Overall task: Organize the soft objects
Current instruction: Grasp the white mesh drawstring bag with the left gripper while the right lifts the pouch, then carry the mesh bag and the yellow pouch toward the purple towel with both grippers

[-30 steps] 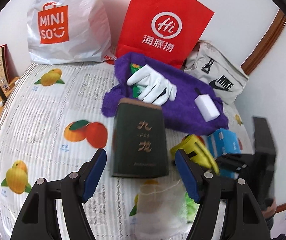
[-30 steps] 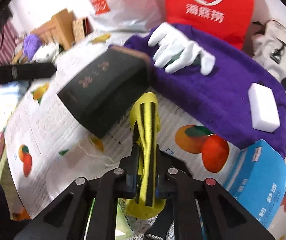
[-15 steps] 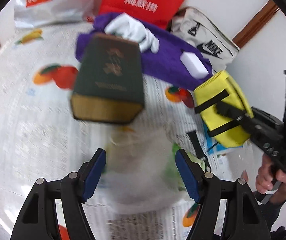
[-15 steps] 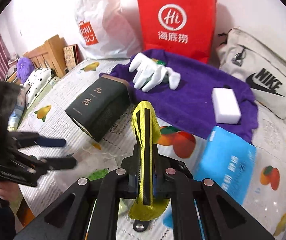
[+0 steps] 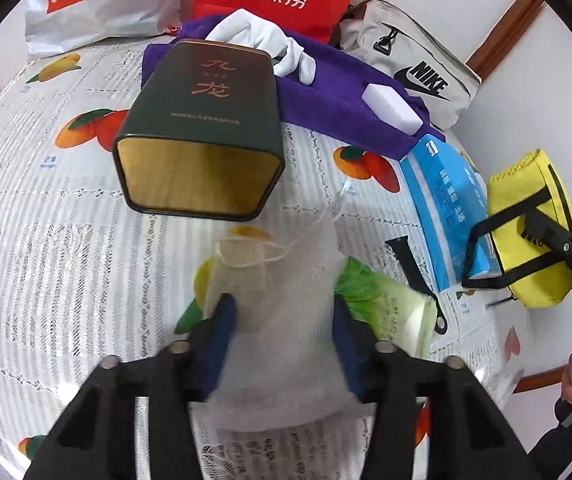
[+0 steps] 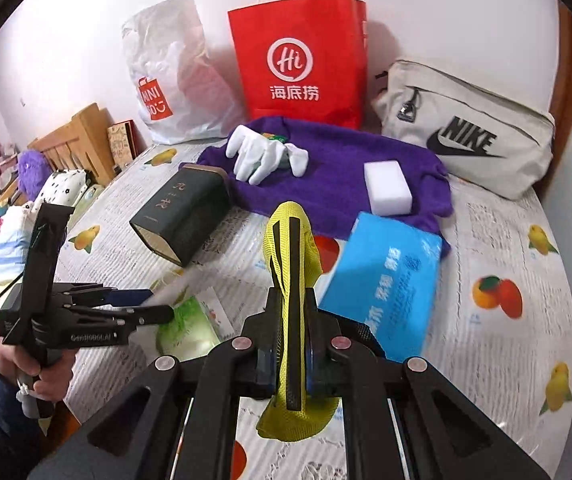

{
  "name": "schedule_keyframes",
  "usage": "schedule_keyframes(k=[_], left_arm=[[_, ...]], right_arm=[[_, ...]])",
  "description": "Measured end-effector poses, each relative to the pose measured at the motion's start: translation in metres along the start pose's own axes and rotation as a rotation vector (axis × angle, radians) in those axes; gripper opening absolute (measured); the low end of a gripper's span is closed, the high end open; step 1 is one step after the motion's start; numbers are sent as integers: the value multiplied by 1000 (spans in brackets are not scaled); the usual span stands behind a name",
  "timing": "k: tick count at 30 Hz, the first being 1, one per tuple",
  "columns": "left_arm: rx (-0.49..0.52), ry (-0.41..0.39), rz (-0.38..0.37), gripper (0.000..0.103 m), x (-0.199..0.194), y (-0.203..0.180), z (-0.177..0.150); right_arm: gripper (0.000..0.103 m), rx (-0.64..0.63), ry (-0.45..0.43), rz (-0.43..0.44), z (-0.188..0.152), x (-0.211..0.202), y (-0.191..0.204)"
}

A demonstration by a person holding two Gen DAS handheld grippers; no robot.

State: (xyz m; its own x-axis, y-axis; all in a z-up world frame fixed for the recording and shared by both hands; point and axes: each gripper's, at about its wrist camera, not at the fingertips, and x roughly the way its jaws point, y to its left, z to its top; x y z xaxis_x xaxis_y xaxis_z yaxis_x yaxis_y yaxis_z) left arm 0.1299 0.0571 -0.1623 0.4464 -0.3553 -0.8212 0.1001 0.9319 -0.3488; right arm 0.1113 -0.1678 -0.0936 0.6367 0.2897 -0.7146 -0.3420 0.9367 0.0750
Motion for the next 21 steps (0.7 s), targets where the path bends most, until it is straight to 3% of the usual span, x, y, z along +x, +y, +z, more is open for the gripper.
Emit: schedule_keyframes(k=[2, 5, 8, 13, 21], left_arm=[[-5, 5, -26, 22, -3, 3, 0], [7, -9, -9, 14, -12, 3, -2], [7, -31, -5, 13, -25, 4, -2], [-34, -56, -78, 13, -41, 9, 0], [-21, -108, -56, 11, -60, 0, 9]], right_arm=[[9, 17, 1, 1, -5, -1, -3], [9, 35, 4, 1, -9, -1, -7], [9, 34, 1, 1, -10, -2, -7], [9, 27, -7, 10, -11, -5, -4], [9, 12, -16, 20, -10, -11, 0]])
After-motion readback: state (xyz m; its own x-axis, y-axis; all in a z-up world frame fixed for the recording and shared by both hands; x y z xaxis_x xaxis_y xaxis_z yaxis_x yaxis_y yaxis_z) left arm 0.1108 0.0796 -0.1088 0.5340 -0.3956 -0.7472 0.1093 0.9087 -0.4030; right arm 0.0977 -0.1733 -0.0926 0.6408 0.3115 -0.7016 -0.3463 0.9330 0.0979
